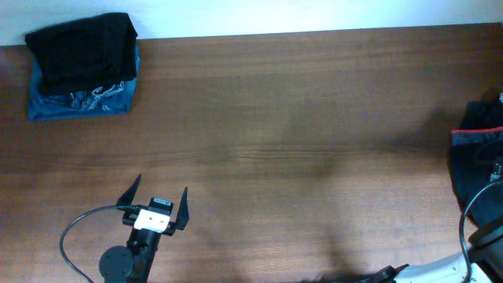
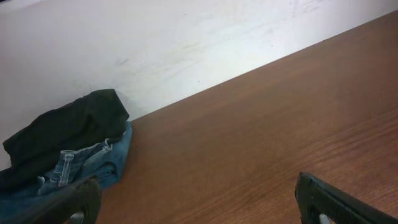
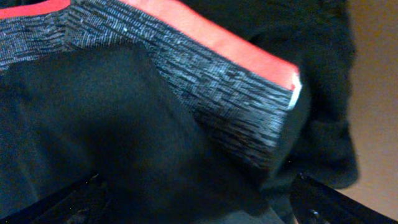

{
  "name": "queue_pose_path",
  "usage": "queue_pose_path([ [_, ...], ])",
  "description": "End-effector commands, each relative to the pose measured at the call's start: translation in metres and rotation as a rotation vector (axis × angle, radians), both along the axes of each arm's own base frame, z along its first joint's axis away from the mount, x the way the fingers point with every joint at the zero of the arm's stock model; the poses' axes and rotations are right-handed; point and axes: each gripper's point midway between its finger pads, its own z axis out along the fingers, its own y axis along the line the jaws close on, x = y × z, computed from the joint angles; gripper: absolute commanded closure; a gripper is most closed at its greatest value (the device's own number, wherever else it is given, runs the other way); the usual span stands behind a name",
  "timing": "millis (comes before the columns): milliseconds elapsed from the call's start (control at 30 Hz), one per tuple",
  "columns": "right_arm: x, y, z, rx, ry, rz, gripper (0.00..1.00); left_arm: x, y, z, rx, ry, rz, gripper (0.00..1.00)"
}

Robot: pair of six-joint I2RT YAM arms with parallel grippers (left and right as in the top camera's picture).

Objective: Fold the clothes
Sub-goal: 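Grasp the red-trimmed waistband of the black pants with the right gripper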

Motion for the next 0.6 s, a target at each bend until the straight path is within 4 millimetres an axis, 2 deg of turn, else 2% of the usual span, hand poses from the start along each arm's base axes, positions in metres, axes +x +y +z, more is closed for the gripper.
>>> queue_pose_path([
  [0,0.006,-0.002,-0.009,0.018,-0.01,0.018,0.01,0.0,0.0,-0.001,0.008,-0.003,0.0,0.01],
  [200,0.007,-0.002,-0.019,0.029,-0.004,0.019,0.02,0.0,0.0,-0.001,0.008,-0.003,0.0,0.01],
  [267,0.008,-0.004,-0.017,0.02,-0.009,0.019,0.12,0.0,0.0,-0.001,0.008,-0.003,0.0,0.01],
  [300,0.008,-0.005,-0.016,0.018,-0.01,0.019,0.23,0.0,0.0,-0.001,0.008,-0.003,0.0,0.01],
  [367,0.009,-0.005,-0.015,0.016,-0.011,0.018,0.34,0.0,0.0,-0.001,0.008,-0.003,0.0,0.01],
  [567,0.008,-0.005,-0.011,0.016,-0.019,0.01,0.35,0.0,0.0,-0.001,0.008,-0.003,0.0,0.01],
])
